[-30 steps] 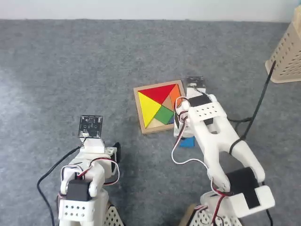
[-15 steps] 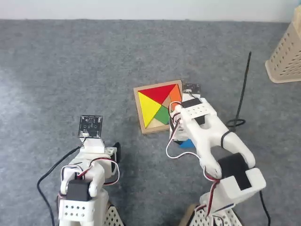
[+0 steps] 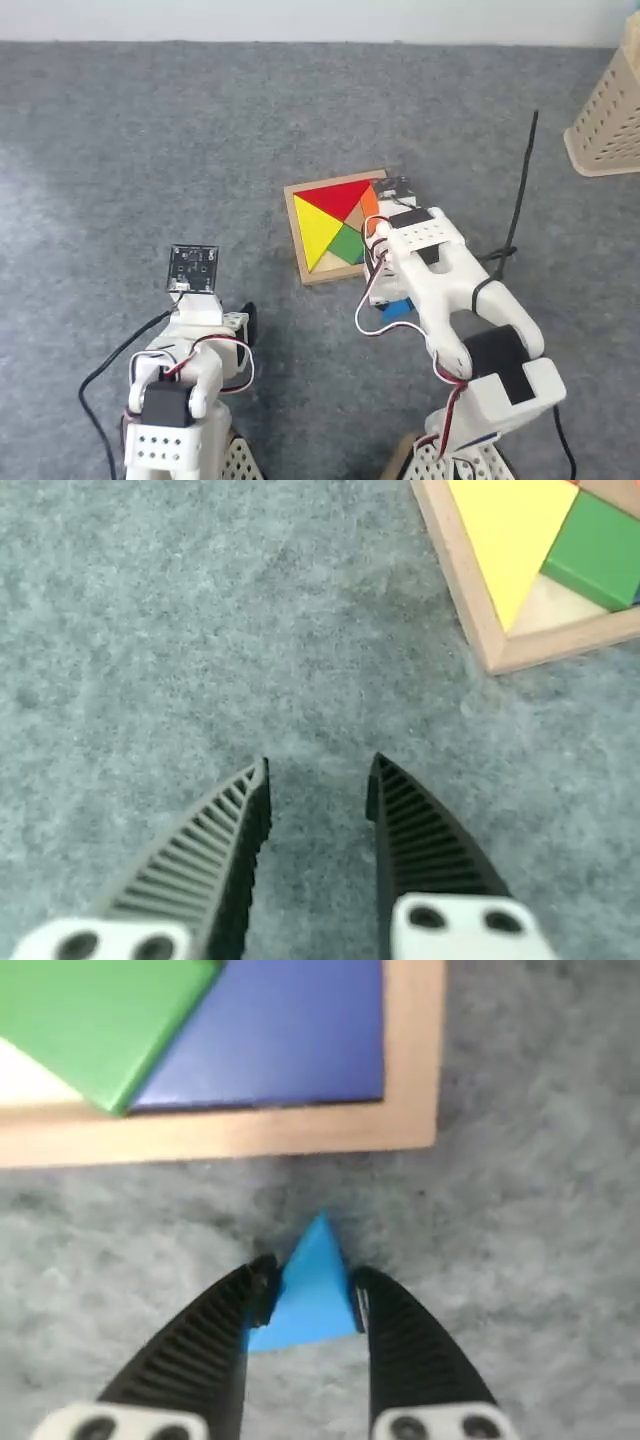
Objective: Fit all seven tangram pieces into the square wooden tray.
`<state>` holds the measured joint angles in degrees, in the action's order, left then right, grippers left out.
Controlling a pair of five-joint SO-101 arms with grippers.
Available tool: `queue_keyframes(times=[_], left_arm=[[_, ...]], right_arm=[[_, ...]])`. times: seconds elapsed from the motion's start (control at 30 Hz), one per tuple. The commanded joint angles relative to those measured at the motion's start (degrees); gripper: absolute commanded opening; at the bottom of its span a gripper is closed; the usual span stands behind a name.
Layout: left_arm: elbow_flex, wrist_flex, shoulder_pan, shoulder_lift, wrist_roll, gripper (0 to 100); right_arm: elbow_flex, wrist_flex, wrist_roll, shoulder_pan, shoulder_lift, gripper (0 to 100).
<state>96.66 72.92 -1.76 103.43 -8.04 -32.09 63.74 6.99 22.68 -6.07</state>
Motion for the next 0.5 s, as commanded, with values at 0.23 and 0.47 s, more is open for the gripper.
queue_keyframes(times=[0.23,0.47], left_arm=[[-0.1,-0.4,-0.4,1.1,-0.4,15],[-0.1,-0.4,-0.4,1.1,-0.4,15]], right_arm=[[0.1,0.7,-5.6,0.8,1.8,2.7],[0.1,0.7,-5.7,0.8,1.8,2.7]])
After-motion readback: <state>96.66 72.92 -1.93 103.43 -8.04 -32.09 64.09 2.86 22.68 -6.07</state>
